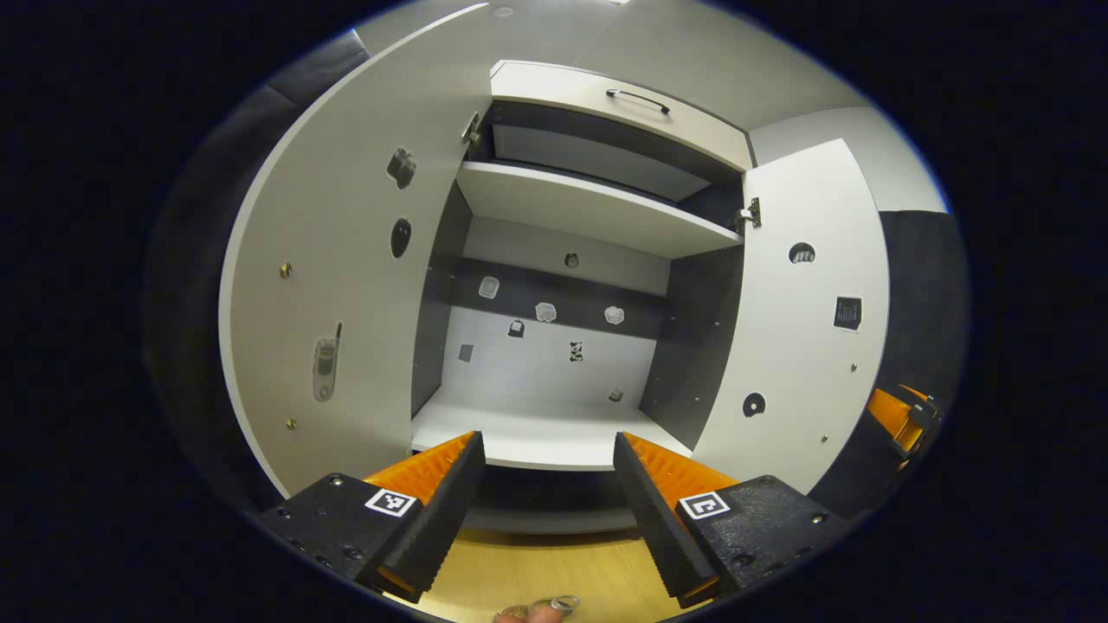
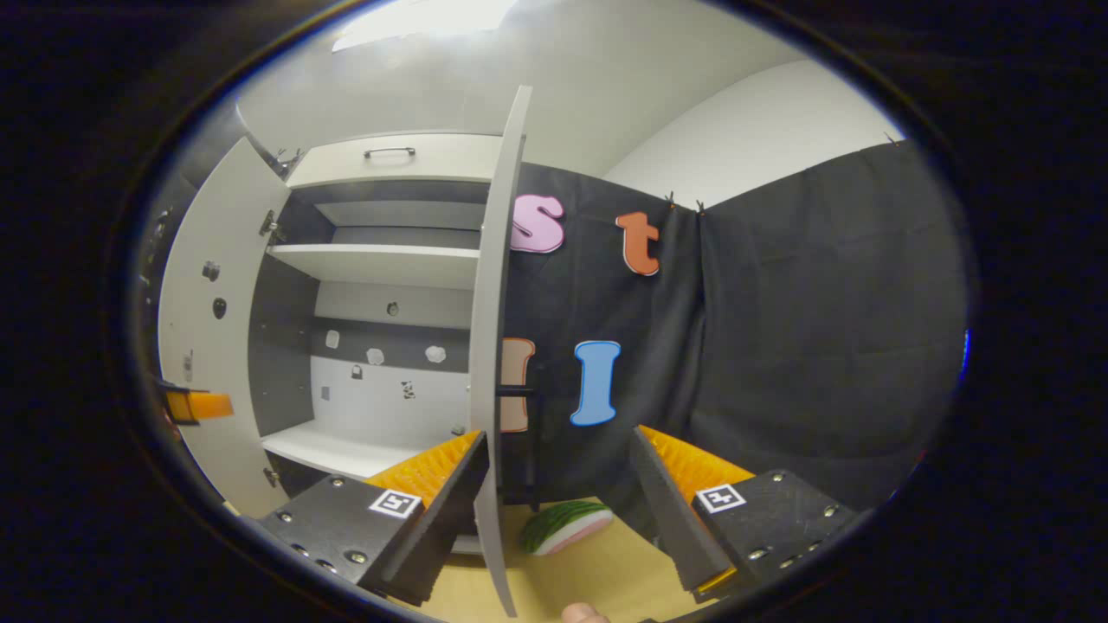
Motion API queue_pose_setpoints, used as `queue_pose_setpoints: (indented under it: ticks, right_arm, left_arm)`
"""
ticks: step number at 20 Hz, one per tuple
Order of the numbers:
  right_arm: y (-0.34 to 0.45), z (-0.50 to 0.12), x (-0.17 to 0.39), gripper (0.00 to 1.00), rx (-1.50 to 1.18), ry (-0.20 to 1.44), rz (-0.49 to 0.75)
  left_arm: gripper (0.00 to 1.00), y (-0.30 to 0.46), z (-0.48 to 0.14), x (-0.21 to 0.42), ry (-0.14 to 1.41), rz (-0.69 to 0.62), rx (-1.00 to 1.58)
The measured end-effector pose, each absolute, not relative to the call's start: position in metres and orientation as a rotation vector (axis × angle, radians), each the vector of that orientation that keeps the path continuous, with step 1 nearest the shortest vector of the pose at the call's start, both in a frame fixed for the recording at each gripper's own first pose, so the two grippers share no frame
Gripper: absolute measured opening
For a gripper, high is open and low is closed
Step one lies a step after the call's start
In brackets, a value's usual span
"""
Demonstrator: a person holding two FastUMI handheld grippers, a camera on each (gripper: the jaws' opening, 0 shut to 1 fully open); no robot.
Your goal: Grasp the bottle in the cabinet with the left hand and place it on the coaster, then close the right door with the right hand and the left door with the left hand.
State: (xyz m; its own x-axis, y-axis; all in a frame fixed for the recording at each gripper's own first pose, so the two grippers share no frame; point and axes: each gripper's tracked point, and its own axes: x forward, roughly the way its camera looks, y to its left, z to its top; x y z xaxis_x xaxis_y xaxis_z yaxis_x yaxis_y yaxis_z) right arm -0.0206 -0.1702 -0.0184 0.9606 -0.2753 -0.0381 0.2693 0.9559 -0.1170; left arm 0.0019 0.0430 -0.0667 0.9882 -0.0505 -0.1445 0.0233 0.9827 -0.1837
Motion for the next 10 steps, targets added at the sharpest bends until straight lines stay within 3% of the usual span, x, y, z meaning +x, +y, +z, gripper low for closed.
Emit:
queue_pose_setpoints:
  ticks: [6,7,9,10]
  right_arm:
    - [-0.173,-0.020,-0.007,1.00,-0.111,0.057,-0.266]
    - [-0.173,-0.020,-0.006,0.94,-0.119,0.053,-0.255]
    - [-0.167,-0.019,-0.004,0.98,-0.133,0.054,-0.225]
    - [-0.163,-0.020,-0.004,0.93,-0.130,0.058,-0.207]
  left_arm:
    - [0.95,0.059,-0.044,-0.009,0.103,0.014,-0.157]
    - [0.95,0.060,-0.044,-0.010,0.104,0.019,-0.157]
    - [0.95,0.062,-0.044,-0.013,0.102,0.026,-0.157]
    - [0.95,0.061,-0.043,-0.014,0.101,0.026,-0.160]
